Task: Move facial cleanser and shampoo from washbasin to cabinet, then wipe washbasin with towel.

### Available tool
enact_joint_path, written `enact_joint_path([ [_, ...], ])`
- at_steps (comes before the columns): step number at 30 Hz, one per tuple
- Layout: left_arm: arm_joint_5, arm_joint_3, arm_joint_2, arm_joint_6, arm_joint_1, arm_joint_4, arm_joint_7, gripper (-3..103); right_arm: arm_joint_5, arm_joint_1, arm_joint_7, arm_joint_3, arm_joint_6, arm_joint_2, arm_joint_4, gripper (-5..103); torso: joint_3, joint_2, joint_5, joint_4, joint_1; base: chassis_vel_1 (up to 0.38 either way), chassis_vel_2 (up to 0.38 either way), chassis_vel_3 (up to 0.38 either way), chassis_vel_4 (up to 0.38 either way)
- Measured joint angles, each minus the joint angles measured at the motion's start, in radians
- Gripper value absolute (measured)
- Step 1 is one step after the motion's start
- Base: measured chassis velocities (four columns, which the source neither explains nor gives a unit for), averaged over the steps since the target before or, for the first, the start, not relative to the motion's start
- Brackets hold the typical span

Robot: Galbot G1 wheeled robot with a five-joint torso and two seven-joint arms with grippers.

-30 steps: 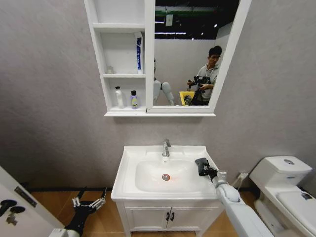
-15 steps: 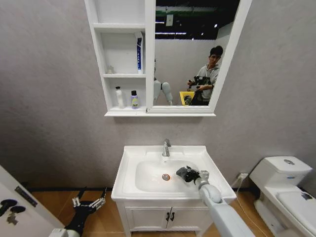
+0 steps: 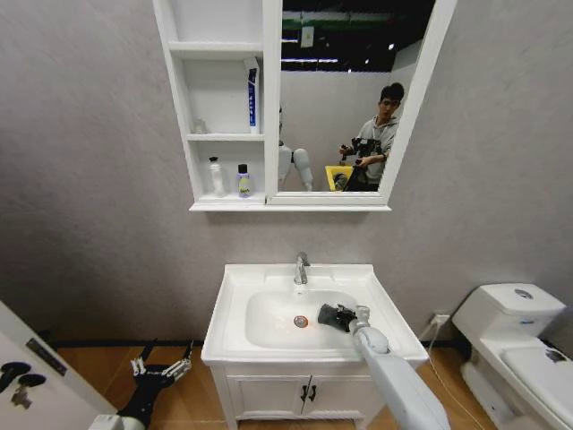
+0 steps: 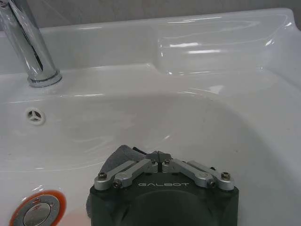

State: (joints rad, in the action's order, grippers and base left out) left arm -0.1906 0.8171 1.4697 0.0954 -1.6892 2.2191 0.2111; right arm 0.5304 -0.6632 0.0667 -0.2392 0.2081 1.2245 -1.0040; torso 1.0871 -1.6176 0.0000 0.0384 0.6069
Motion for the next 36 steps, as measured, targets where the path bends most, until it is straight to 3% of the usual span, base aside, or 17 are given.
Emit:
enact_joint_path([
  [9, 0.000, 0.000, 0.000, 0.000, 0.000, 0.000, 0.000, 100, -0.087, -0.009, -0.011, 0.005, -0.018, 0.001, -0.046, 0, 0.000, 0.000, 0.0000, 0.0000, 0.000, 0.000, 0.000, 0.000, 0.000],
  [12, 0.000, 0.000, 0.000, 0.000, 0.000, 0.000, 0.000, 100, -0.149, -0.032, -0.023, 0.006, -0.014, -0.029, -0.115, 16, 0.000, 0.000, 0.0001, -0.0002, 0.000, 0.000, 0.000, 0.000, 0.000],
  [13, 0.000, 0.000, 0.000, 0.000, 0.000, 0.000, 0.000, 100, -0.149, -0.032, -0.023, 0.006, -0.014, -0.029, -0.115, 16, 0.000, 0.000, 0.0001, -0.0002, 0.000, 0.000, 0.000, 0.000, 0.000],
  [15, 0.000, 0.000, 0.000, 0.000, 0.000, 0.000, 0.000, 100, -0.147, -0.058, -0.036, 0.010, 0.027, -0.068, -0.185, 27, 0.000, 0.000, 0.0001, -0.0002, 0.000, 0.000, 0.000, 0.000, 0.000],
  [17, 0.000, 0.000, 0.000, 0.000, 0.000, 0.000, 0.000, 100, -0.137, -0.074, -0.050, 0.017, 0.053, -0.096, -0.221, 27, 0.000, 0.000, 0.0000, 0.0000, 0.000, 0.000, 0.000, 0.000, 0.000],
  [21, 0.000, 0.000, 0.000, 0.000, 0.000, 0.000, 0.000, 100, -0.057, -0.110, -0.148, 0.048, 0.159, -0.199, -0.306, 48, 0.000, 0.000, 0.0003, 0.0001, 0.000, 0.000, 0.000, 0.000, 0.000],
  [22, 0.000, 0.000, 0.000, 0.000, 0.000, 0.000, 0.000, 100, -0.057, -0.110, -0.148, 0.048, 0.159, -0.199, -0.306, 48, 0.000, 0.000, 0.0003, 0.0001, 0.000, 0.000, 0.000, 0.000, 0.000],
  [24, 0.000, 0.000, 0.000, 0.000, 0.000, 0.000, 0.000, 100, -0.027, -0.114, -0.239, 0.062, 0.206, -0.254, -0.327, 59, 0.000, 0.000, 0.0001, 0.0001, 0.000, 0.000, 0.000, 0.000, 0.000],
  [25, 0.000, 0.000, 0.000, 0.000, 0.000, 0.000, 0.000, 100, -0.020, -0.111, -0.279, 0.068, 0.221, -0.274, -0.329, 59, 0.000, 0.000, 0.0002, 0.0001, 0.000, 0.000, 0.000, 0.000, 0.000],
  [29, 0.000, 0.000, 0.000, 0.000, 0.000, 0.000, 0.000, 100, -0.020, -0.083, -0.362, 0.098, 0.235, -0.317, -0.314, 70, 0.000, 0.000, 0.0000, 0.0002, 0.000, 0.000, 0.000, 0.000, 0.000],
  [32, 0.000, 0.000, 0.000, 0.000, 0.000, 0.000, 0.000, 100, -0.064, -0.029, -0.450, 0.146, 0.228, -0.339, -0.263, 86, 0.000, 0.000, 0.0001, 0.0001, 0.000, 0.000, 0.000, 0.000, 0.000],
  [35, 0.000, 0.000, 0.000, 0.000, 0.000, 0.000, 0.000, 100, -0.077, -0.011, -0.469, 0.163, 0.224, -0.340, -0.245, 91, 0.000, 0.000, 0.0001, 0.0000, 0.000, 0.000, 0.000, 0.000, 0.000],
  [36, 0.000, 0.000, 0.000, 0.000, 0.000, 0.000, 0.000, 100, -0.097, 0.014, -0.494, 0.191, 0.217, -0.339, -0.218, 99, 0.000, 0.000, 0.0000, 0.0000, 0.000, 0.000, 0.000, 0.000, 0.000],
])
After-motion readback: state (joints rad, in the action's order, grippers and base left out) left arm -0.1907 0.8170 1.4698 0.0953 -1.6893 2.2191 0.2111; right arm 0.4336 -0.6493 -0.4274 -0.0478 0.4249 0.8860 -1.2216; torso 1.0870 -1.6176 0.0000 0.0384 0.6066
